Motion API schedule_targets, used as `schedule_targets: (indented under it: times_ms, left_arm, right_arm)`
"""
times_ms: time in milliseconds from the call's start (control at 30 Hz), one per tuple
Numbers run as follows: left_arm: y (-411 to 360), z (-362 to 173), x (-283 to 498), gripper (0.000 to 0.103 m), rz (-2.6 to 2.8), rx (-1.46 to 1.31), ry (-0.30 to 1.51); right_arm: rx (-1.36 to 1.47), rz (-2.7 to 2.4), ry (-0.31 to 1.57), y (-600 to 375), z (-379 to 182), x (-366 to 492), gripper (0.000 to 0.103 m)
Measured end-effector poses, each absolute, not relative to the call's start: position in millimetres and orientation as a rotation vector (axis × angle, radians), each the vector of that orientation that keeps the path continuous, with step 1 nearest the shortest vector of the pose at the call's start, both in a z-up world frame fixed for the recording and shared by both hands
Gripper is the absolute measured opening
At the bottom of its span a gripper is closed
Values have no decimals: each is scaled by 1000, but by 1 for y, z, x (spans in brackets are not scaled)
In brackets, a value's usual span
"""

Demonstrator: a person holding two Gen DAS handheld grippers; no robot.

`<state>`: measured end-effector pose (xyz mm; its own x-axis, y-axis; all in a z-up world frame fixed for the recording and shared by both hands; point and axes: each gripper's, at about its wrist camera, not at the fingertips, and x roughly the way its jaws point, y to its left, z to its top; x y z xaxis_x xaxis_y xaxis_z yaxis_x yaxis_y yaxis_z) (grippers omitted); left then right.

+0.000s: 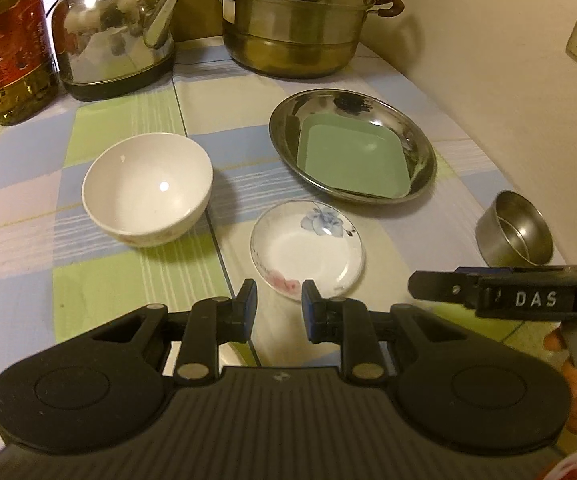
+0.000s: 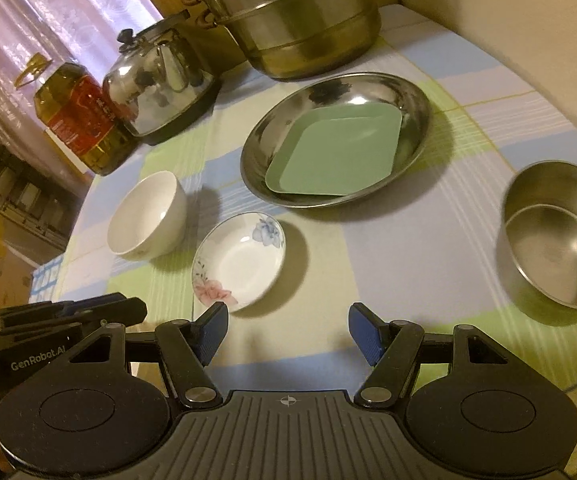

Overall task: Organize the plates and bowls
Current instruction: 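Move the left tool to the white floral saucer and grip its rim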

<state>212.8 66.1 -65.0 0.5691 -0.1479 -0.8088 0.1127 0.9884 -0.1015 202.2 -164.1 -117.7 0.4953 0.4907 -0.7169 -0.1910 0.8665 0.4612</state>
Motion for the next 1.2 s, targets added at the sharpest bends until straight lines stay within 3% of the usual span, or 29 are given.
schedule_targets:
  times_ms: [133, 300, 567, 700, 1200]
  left_arm:
    - [70, -72, 227, 21, -154, -37, 968]
    - [73, -80, 240, 21, -157, -31, 987]
    - [78, -88, 251, 21, -158, -28, 1008]
    - [80, -91, 255, 21, -163, -35, 1021]
    - [62, -108, 270, 21, -227, -27, 1087]
  right_arm:
    - [342, 421, 979, -153, -127, 214, 63]
    - [359, 412, 990, -144, -140, 226, 47]
    - [380, 398, 1011, -129, -156, 241, 31]
    - [387, 403, 1018, -127, -160, 244, 18]
    - [357, 357, 1015, -154, -155, 248, 14]
